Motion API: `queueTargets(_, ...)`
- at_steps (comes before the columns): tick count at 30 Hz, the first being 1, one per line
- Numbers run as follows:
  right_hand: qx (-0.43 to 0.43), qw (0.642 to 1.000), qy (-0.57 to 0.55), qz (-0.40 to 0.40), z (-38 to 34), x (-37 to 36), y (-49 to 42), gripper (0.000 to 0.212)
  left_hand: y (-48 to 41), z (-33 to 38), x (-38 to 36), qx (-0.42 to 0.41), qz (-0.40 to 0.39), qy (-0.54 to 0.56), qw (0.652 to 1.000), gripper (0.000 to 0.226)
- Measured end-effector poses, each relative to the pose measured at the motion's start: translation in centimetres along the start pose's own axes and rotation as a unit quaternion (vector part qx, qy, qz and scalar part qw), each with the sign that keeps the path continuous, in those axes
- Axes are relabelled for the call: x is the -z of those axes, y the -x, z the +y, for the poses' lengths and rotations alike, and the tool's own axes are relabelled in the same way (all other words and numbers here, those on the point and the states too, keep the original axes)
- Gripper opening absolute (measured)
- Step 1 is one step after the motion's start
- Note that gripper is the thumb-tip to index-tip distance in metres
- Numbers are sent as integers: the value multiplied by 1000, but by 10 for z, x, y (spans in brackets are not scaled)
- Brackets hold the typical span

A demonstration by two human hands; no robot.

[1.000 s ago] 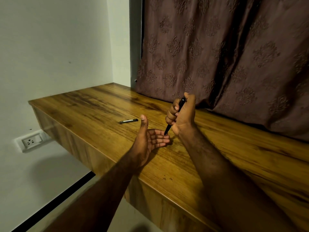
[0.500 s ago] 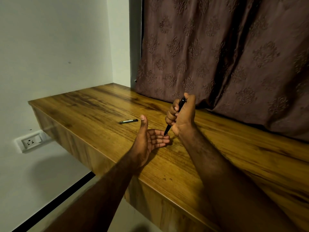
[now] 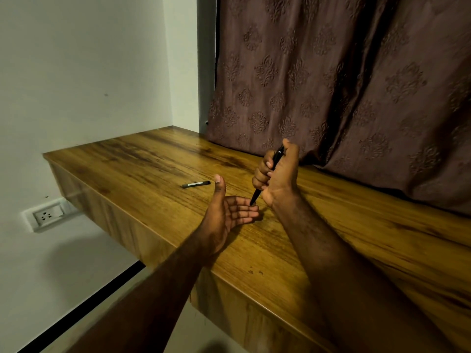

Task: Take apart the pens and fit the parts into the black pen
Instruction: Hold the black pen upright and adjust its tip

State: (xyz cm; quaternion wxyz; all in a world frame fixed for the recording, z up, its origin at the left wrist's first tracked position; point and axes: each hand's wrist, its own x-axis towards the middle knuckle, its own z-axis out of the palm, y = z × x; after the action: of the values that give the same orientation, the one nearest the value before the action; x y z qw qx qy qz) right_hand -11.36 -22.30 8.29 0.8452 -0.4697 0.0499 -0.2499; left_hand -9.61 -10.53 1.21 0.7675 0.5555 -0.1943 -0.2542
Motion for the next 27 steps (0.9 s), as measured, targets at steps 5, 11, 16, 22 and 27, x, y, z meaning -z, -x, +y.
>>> queueTargets(5, 1, 1000, -5, 0, 0, 0, 0, 52, 1, 1, -1, -1, 1, 2, 1000, 109)
queueTargets(11, -4, 1000, -2, 5, 0, 0, 0, 55, 0, 0, -1, -1, 1, 4, 1000, 106)
queueTargets(16, -3, 1000, 0, 7, 0, -1, 0, 54, -1, -1, 0, -2, 1, 4, 1000, 107)
queueTargets(22, -2, 1000, 2, 11, 0, -1, 1, 53, -1, -1, 1, 2, 2, 3, 1000, 106)
queueTargets(27, -4, 1000, -3, 9, 1, 0, -1, 59, -1, -1, 0, 1, 3, 6, 1000, 104)
